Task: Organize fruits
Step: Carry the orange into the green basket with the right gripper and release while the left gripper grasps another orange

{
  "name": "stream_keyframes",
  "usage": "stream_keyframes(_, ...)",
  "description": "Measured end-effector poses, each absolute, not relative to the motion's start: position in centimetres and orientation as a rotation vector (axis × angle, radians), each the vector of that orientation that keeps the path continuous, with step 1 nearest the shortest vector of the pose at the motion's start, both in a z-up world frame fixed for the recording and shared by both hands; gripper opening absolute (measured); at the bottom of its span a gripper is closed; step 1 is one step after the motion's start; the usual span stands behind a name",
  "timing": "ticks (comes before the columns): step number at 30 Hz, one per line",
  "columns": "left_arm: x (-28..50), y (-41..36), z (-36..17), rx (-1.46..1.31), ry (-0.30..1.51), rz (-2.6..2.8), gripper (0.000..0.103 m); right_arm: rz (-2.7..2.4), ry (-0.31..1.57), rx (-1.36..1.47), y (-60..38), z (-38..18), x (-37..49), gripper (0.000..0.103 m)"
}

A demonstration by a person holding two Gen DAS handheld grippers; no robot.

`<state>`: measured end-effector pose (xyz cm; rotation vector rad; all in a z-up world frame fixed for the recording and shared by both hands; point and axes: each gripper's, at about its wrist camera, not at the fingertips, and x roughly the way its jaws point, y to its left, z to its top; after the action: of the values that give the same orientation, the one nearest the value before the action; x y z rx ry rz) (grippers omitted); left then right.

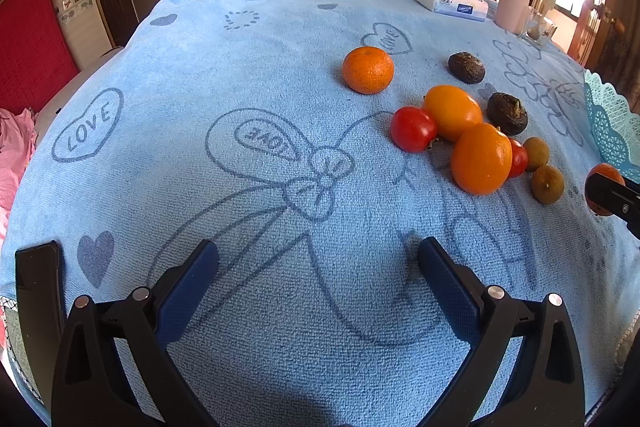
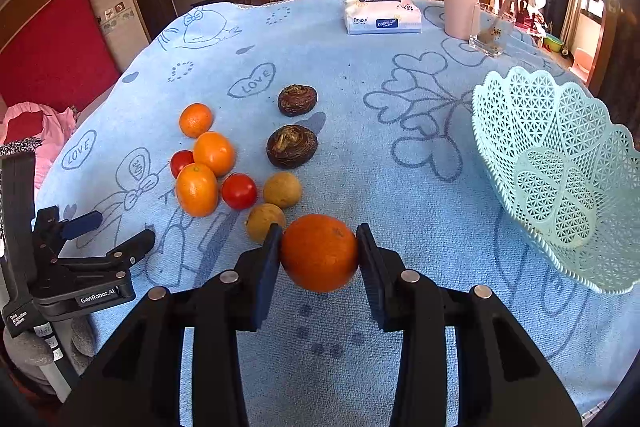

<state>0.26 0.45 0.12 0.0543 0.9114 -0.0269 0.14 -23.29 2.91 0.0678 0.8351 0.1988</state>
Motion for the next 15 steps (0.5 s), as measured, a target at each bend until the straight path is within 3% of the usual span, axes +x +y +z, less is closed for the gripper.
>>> stream_keyframes(15, -0.2, -0.6, 0.9, 0.101, 0.863, -0.048, 0.098, 0.046, 0.678, 0.202, -30.5, 8.8, -1.5, 0.039)
